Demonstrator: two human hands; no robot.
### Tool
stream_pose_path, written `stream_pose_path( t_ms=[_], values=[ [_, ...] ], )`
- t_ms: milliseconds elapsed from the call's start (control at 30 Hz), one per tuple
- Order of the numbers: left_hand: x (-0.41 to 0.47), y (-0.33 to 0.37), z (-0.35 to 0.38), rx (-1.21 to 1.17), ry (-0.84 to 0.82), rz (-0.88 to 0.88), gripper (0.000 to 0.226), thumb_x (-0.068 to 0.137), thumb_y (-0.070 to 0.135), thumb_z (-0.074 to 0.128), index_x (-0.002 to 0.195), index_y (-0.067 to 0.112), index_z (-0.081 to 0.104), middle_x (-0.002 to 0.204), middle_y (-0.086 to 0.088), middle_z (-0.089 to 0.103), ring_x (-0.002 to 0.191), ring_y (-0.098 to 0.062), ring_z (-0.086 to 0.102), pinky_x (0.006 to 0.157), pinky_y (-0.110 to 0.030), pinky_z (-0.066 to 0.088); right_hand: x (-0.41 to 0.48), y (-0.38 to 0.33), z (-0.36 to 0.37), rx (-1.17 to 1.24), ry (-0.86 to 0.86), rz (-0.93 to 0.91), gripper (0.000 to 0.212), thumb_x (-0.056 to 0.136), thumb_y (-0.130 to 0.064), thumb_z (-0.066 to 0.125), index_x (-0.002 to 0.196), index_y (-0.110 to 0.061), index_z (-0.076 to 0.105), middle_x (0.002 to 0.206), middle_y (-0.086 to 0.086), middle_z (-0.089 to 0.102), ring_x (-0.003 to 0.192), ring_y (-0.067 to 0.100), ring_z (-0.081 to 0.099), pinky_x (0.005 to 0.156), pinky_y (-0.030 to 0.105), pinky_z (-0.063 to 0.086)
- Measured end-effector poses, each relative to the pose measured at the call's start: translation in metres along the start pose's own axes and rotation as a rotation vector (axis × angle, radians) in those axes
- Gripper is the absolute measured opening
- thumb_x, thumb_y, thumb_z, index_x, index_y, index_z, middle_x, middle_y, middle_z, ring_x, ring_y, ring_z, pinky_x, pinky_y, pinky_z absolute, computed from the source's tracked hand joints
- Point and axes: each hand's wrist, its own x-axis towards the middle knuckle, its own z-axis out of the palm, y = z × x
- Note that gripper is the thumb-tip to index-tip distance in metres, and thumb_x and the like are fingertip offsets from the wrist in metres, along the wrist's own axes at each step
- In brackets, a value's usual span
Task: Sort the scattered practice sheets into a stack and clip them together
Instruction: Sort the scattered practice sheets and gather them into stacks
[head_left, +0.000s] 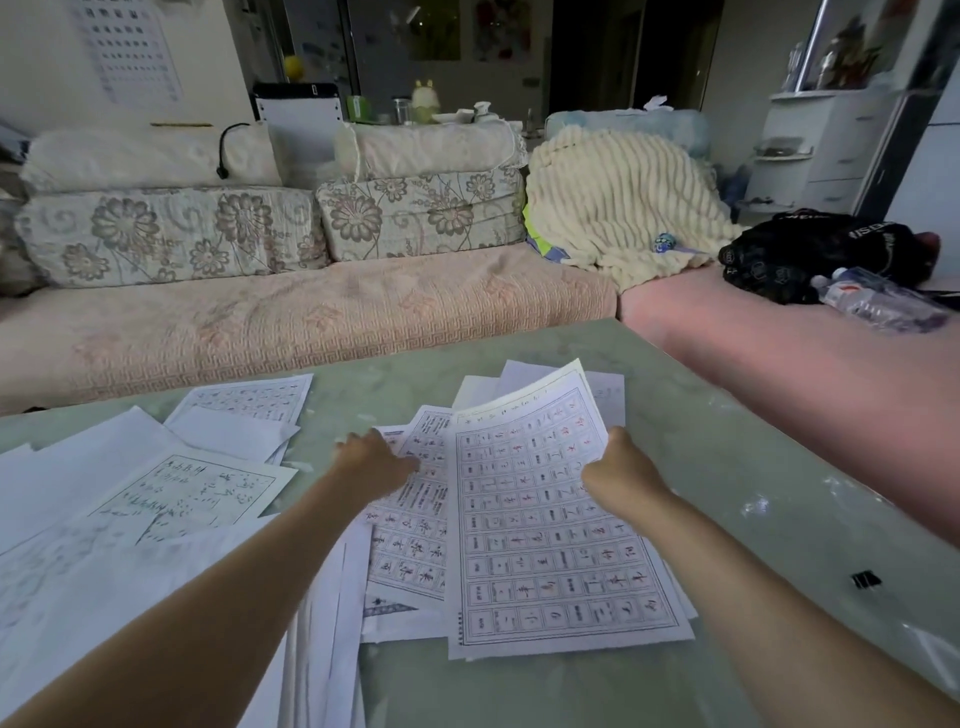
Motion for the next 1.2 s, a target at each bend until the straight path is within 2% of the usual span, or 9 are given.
stream_pose_path(
  t_ms=[133,433,533,667,800,867,1000,1067,1200],
  values=[
    [0.014,0.008,0.000,-0.081,0.016,-0.128,0.072,0.080,0.043,0.066,0.133,0.000,0.043,0.125,-0.019,0.054,0.117,-0.031,0.053,0.100,-0.038,0.046,0.005,-0.004,0.010,-0.089,-0.003,-0.012,0.038,0.088,-0.008,0.045,0.125,-0.013,0.039,0.103,0.003,0.057,0.086,0.023,0.060,0.057,0.029,0.043],
    [0.026,-0.002,-0.005,-0.676,-0.175,-0.142,0.028,0.081,0.020,0.078,0.096,0.001,0.064,0.088,-0.014,0.072,0.071,-0.026,0.070,0.058,-0.032,0.057,0.011,-0.012,0.020,-0.098,0.068,-0.012,0.036,0.088,-0.008,0.046,0.123,-0.013,0.042,0.103,0.002,0.059,0.085,0.024,0.059,0.061,0.031,0.045],
    [0.019,-0.001,-0.006,-0.800,-0.175,-0.055,0.010,0.092,0.011,0.063,0.099,0.003,0.065,0.089,-0.014,0.072,0.075,-0.030,0.071,0.069,-0.040,0.060,0.011,-0.012,0.021,0.043,0.066,-0.038,0.042,0.087,-0.006,0.044,0.128,-0.017,0.044,0.110,-0.001,0.061,0.085,0.018,0.060,0.060,0.030,0.049],
    [0.008,0.001,-0.008,-0.980,-0.236,-0.043,0.019,0.092,-0.004,0.048,0.102,-0.002,0.065,0.099,-0.026,0.071,0.089,-0.041,0.070,0.084,-0.058,0.054,0.013,-0.015,0.022,0.191,0.057,-0.035,0.046,0.085,-0.005,0.042,0.127,-0.021,0.051,0.114,-0.003,0.065,0.081,0.015,0.062,0.051,0.023,0.044],
    [-0.006,-0.004,-0.005,-1.230,-0.411,-0.121,0.030,0.099,0.018,0.045,0.111,-0.002,0.064,0.099,-0.022,0.072,0.090,-0.036,0.070,0.086,-0.049,0.055,0.009,-0.017,0.029,0.209,0.003,-0.056,0.040,0.083,-0.002,0.046,0.116,-0.022,0.056,0.102,-0.002,0.067,0.080,0.016,0.063,0.053,0.025,0.046],
    [-0.012,-0.009,0.000,-1.135,-0.459,-0.040,0.028,0.095,0.023,0.059,0.116,0.005,0.062,0.106,-0.018,0.072,0.094,-0.034,0.071,0.085,-0.049,0.056,0.006,-0.019,0.034,0.178,-0.062,-0.115,0.032,0.082,-0.004,0.050,0.105,-0.023,0.062,0.097,-0.001,0.071,0.081,0.020,0.067,0.059,0.028,0.051],
    [-0.016,-0.015,0.007,-0.937,-0.230,-0.071,0.033,0.087,0.003,0.065,0.118,0.009,0.051,0.110,-0.015,0.066,0.091,-0.032,0.069,0.071,-0.044,0.060,0.001,-0.025,0.040,0.033,-0.101,-0.240,0.016,0.083,-0.022,0.050,0.084,-0.025,0.065,0.080,-0.003,0.067,0.071,0.022,0.059,0.056,0.029,0.046],
    [-0.017,-0.021,0.003,-0.937,-0.177,-0.096,0.035,0.088,0.000,0.061,0.121,0.008,0.050,0.110,-0.014,0.065,0.092,-0.032,0.067,0.067,-0.040,0.058,0.000,-0.024,0.041,-0.192,-0.103,-0.313,0.027,0.084,-0.029,0.041,0.095,-0.029,0.066,0.103,-0.006,0.064,0.098,0.025,0.057,0.080,0.039,0.052],
    [-0.023,-0.043,-0.011,-0.832,-0.057,-0.114,0.028,0.087,0.004,0.058,0.115,0.010,0.060,0.097,-0.009,0.069,0.083,-0.029,0.068,0.070,-0.039,0.059,-0.005,-0.022,0.039,-0.539,-0.205,-0.336,0.051,0.097,-0.030,0.034,0.148,-0.029,0.041,0.154,-0.003,0.038,0.140,0.024,0.034,0.113,0.042,0.029]
  ],
)
